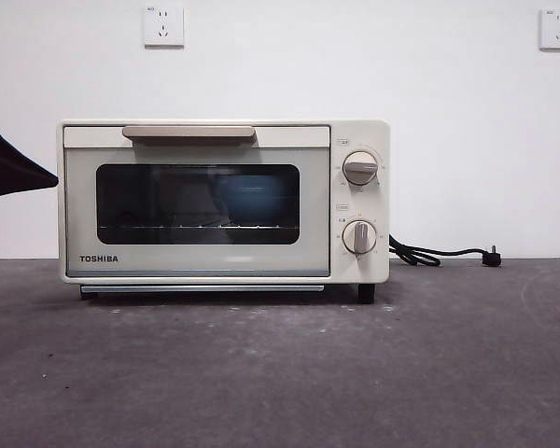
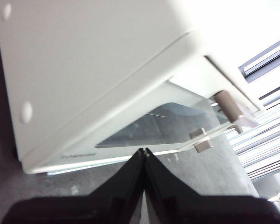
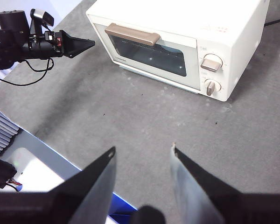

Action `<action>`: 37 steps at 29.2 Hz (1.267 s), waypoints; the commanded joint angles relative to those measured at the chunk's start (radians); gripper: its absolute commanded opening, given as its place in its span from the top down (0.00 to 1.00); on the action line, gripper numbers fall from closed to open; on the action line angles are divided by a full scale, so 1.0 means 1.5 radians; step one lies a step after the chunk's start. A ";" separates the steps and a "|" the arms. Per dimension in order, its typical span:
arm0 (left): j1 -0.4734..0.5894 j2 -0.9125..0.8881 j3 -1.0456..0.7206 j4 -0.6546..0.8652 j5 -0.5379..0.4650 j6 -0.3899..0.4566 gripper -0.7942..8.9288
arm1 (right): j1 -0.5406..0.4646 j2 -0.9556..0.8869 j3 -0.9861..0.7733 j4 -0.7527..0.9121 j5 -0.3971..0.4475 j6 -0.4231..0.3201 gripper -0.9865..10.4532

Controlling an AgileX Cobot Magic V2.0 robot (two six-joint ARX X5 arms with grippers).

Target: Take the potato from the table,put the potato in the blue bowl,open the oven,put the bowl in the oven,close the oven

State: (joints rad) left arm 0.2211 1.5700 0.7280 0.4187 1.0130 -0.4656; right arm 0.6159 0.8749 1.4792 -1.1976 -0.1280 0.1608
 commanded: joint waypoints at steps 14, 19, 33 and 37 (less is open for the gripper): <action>-0.040 -0.348 0.012 -0.280 -0.087 0.073 0.93 | 0.002 0.040 0.001 -0.016 -0.003 -0.024 0.75; -0.068 -0.447 0.077 -0.529 -0.195 0.204 0.93 | 0.002 0.050 0.001 -0.016 -0.003 -0.040 0.75; -0.139 -0.562 0.275 -0.933 -0.379 0.343 0.93 | 0.002 0.073 0.001 -0.019 -0.003 -0.050 0.75; -0.140 -0.566 0.278 -0.952 -0.378 0.343 0.93 | 0.002 0.076 0.001 -0.028 -0.003 -0.049 0.76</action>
State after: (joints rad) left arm 0.0154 0.7162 1.1484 -1.0073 0.4500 0.0341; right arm 0.6159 0.9882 1.4792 -1.2396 -0.1310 0.0956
